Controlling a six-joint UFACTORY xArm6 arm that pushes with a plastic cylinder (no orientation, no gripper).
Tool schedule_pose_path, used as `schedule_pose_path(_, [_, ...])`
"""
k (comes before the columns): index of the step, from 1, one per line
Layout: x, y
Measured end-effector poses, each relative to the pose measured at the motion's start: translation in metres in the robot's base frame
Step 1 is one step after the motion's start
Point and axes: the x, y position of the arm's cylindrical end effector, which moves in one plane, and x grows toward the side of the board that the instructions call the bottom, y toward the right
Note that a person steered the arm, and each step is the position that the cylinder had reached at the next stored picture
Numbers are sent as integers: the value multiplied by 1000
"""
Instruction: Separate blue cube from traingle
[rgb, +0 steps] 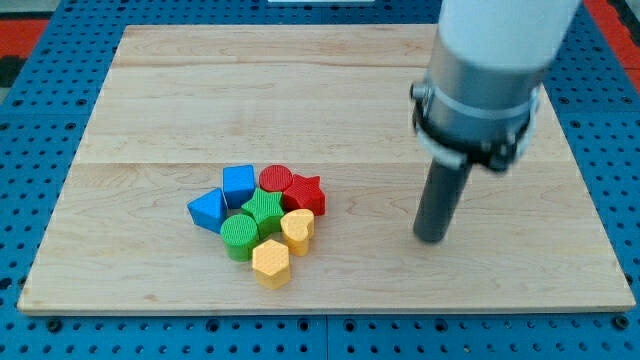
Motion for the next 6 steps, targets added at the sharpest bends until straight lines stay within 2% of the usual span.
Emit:
schedule_pose_path(1, [50,-55])
schedule_pose_path(2, [51,-66])
schedule_pose_path(3, [50,-166])
schedule_pose_path(4, [41,-240])
schedule_pose_path(6, [1,-249])
